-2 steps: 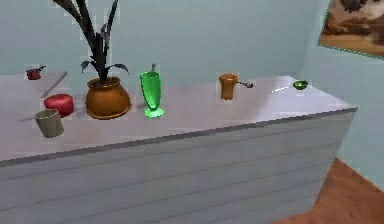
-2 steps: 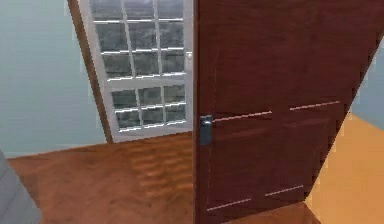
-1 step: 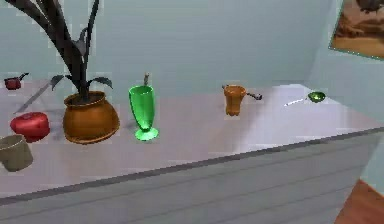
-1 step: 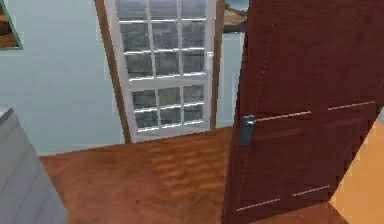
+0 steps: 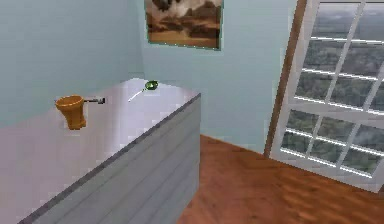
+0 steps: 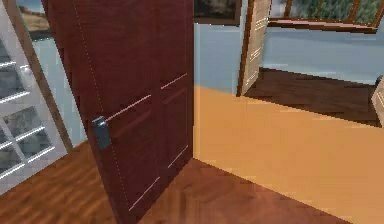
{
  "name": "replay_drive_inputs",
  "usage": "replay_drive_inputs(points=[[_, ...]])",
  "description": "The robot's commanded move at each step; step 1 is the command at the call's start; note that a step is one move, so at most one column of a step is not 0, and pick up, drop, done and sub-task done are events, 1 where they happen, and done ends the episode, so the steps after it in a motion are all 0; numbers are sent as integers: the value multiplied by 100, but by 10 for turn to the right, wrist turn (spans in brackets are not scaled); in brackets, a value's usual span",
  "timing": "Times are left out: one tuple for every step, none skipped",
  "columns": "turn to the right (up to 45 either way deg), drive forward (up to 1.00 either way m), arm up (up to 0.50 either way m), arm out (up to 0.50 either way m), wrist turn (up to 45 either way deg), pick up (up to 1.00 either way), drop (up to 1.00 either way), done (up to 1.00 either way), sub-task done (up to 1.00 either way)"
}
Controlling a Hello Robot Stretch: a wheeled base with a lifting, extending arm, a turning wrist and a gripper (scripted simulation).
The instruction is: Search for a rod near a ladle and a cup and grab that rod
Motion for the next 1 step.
replay_drive_inputs(points=[[270,0,0,0,0,0,0,0,0]])
